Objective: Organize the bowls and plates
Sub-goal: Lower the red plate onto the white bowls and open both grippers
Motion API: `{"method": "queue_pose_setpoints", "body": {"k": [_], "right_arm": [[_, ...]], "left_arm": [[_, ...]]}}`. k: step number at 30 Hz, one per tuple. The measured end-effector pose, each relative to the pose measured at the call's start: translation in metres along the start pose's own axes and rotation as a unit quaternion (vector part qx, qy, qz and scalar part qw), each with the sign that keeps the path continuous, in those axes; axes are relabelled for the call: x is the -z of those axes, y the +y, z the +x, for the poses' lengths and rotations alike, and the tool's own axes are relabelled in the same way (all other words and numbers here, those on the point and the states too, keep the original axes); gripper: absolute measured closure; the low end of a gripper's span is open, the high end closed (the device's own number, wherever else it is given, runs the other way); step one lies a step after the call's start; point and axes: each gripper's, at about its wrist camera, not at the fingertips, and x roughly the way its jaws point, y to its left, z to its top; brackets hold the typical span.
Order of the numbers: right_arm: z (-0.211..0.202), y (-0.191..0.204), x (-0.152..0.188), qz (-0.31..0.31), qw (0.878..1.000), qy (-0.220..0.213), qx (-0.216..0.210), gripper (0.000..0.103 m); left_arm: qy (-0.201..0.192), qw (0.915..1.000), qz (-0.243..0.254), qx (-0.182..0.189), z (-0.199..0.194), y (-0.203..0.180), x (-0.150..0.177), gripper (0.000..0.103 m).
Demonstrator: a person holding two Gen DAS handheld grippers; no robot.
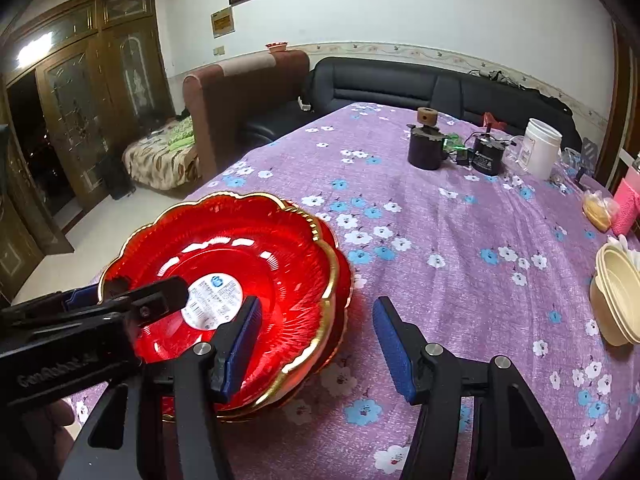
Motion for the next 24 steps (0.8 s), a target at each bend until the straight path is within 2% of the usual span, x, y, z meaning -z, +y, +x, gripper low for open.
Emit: {"method": "queue_pose_setpoints", "body": {"k": [4,7,10,16,19,24], "right_arm": [[0.002,0.0,-0.001,-0.009,1.0,-0.003,0.015,0.041],[0.011,0.002,0.001,-0.015,0.999,0.01,0.027,0.04],[0.012,0.004,0.002,-0.02,0.999,0.01,0.028,0.039],[0.002,-0.002,-0.001,-0.002,1.0,-0.004,0.015,0.039],[-0.009,-0.011,-0.004,0.023,1.0,-0.019,0.006,0.035],[-0.03,-0.033,-0.002,0.046,0.998,-0.046,0.023,0.03]], "left_arm": [[-0.01,0.9999,-0.01,-0.001,-0.009,0.008,-0.002,0.026],[-0.009,0.9997,-0.021,0.013,-0.008,0.014,-0.003,0.019],[0.002,0.9998,-0.019,0.006,0.001,0.014,0.0,0.019],[-0.002,0.9998,-0.012,0.013,0.002,0.007,0.002,0.019],[-0.015,0.9995,-0.02,0.021,-0.008,0.009,0.002,0.019],[-0.045,0.9982,-0.034,0.022,-0.033,0.013,0.004,0.019]]}}
